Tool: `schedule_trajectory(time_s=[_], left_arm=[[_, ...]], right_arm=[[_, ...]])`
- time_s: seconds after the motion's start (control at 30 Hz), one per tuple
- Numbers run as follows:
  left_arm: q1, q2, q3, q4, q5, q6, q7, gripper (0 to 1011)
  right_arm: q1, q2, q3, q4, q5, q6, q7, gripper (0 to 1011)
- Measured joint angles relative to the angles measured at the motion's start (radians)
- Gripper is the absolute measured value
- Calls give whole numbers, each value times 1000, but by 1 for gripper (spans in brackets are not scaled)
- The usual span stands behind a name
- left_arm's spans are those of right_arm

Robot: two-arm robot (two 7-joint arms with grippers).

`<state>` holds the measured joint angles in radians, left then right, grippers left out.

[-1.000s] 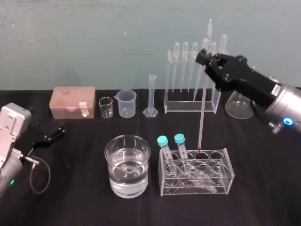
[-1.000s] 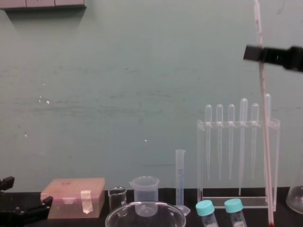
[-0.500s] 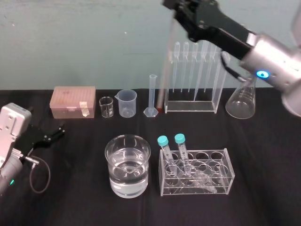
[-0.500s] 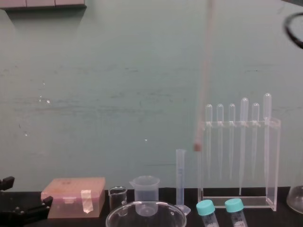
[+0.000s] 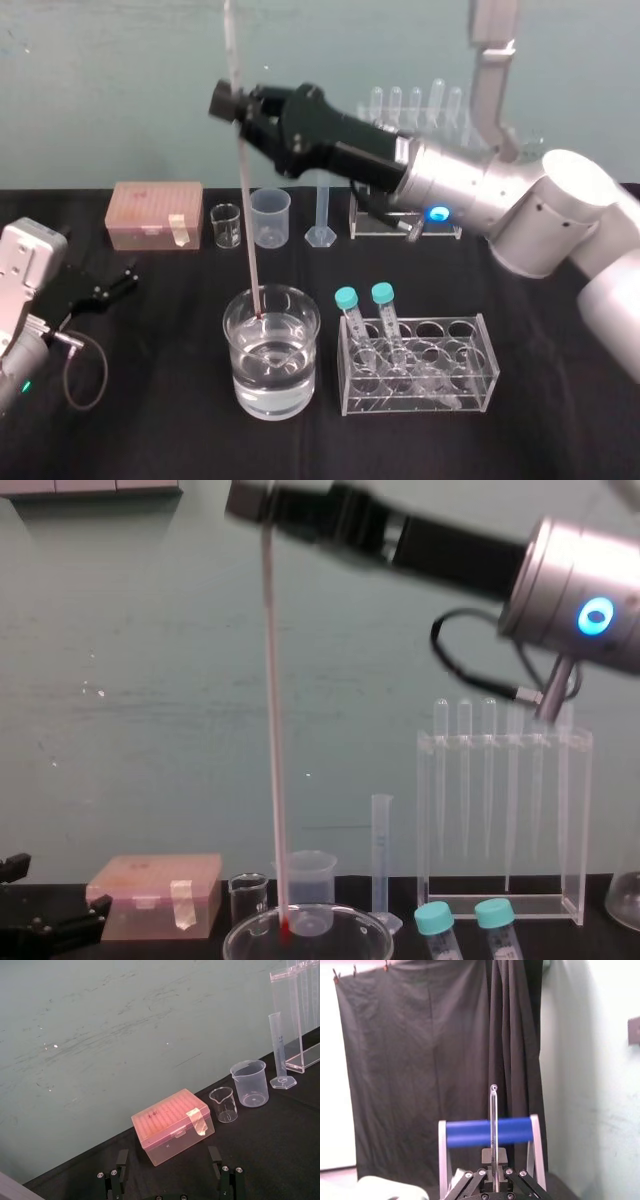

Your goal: Hold the thermometer with one hand and immerse one end into the beaker, then reinsert it into the test tube rack.

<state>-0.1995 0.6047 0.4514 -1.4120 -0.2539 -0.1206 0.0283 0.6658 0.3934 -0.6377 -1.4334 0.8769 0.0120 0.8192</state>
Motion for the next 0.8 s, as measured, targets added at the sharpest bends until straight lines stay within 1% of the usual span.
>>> schedule_trajectory(time_s=[0.17,0.2,0.27,0.5,0.8], left_arm=[[0,0,0,0,0,0,0,1008],[0,0,0,0,0,0,0,1008],[0,0,0,0,0,0,0,1008],[0,0,0,0,0,0,0,1008],[0,0,0,0,0,0,0,1008]], right_arm=[[-4,-5,-45,59,-38,-13,17,56],[-4,-5,-45,59,-38,-13,17,56],[-12,-5,-59,78,-51,-16,22,56],[-32,-10,-70,116,-62,-15,26,56],[-41,-12,-72,140,-86,-26,32,56]])
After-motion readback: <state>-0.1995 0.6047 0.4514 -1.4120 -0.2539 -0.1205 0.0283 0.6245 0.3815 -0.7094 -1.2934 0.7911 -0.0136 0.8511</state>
